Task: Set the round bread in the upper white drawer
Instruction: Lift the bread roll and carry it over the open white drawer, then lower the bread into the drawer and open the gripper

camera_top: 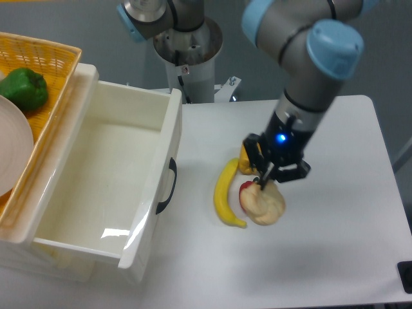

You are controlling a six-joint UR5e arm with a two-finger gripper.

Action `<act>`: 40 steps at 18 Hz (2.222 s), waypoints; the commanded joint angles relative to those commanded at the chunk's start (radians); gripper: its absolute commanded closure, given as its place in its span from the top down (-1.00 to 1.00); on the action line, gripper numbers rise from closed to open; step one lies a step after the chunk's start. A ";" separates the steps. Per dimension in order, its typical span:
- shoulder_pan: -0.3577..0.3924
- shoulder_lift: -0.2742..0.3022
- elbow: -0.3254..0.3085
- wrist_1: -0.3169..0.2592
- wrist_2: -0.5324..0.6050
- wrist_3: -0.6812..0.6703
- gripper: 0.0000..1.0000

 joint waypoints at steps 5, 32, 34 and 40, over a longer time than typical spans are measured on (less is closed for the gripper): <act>-0.084 0.049 -0.012 0.000 -0.003 -0.063 -1.00; -0.328 0.080 -0.155 0.026 0.006 -0.060 0.29; -0.335 0.078 -0.157 0.023 0.008 -0.064 0.52; -0.335 0.077 -0.157 0.023 0.009 -0.084 0.92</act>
